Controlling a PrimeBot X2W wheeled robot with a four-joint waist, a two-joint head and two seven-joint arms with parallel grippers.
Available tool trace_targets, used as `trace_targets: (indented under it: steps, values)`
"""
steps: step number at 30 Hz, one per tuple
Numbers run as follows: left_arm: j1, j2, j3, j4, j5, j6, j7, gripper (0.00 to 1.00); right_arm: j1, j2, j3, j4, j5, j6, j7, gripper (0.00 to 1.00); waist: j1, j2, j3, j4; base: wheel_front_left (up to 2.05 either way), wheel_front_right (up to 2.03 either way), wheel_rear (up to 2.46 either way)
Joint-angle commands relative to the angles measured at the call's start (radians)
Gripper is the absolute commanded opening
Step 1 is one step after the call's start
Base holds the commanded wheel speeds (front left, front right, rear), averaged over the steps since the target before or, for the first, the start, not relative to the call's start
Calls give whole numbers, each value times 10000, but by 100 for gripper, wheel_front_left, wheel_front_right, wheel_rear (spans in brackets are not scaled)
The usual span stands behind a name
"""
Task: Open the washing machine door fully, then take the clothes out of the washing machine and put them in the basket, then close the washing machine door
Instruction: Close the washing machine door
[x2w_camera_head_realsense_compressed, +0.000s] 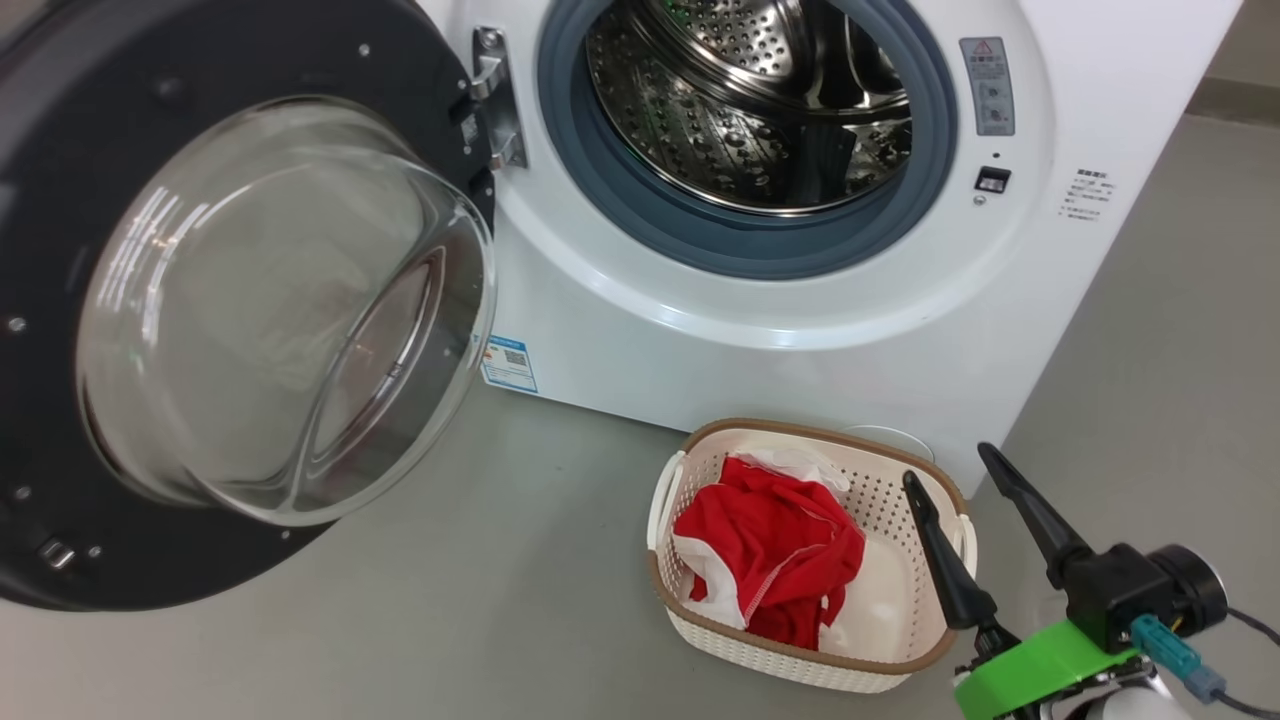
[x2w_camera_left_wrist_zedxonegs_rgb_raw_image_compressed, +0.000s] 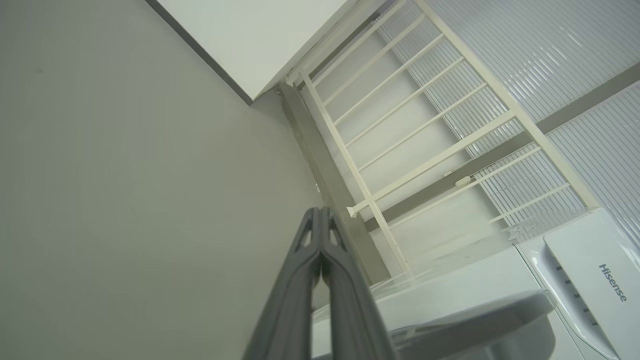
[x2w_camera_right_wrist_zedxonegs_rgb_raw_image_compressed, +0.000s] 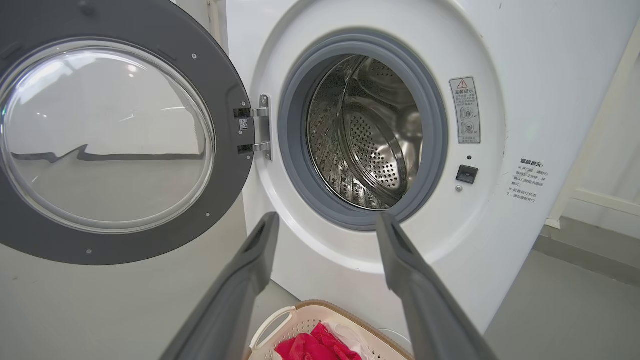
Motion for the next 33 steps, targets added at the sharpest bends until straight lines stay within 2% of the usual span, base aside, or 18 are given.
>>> trace_targets:
  steps: [1,8,14,20,33]
  values:
    - [-293,751,192,-76,-179,-200,245,0,-539,-176,300,-224,-78,46,-63,100,0,0,96,-130,0,0,0]
    - [-442,1156,283,628,-693,-880,1545,0,-557,-229,281,-224,-38,46,-63,100,0,0,190,-326,0,0,0]
    - [-310,1373,497,865,-1087,-1149,2170,0,-571,-201,252,-343,-5,46,-63,100,0,0,289,-431,0,0,0]
    - [-171,1262,783,735,-1732,-1518,2957,0,-635,-161,92,-475,-7,46,-63,100,0,0,420,-445,0,0,0]
    - [752,621,1068,-495,-2605,-1736,3956,0,-772,-40,-16,-556,40,46,-63,100,0,0,664,-491,0,0,0]
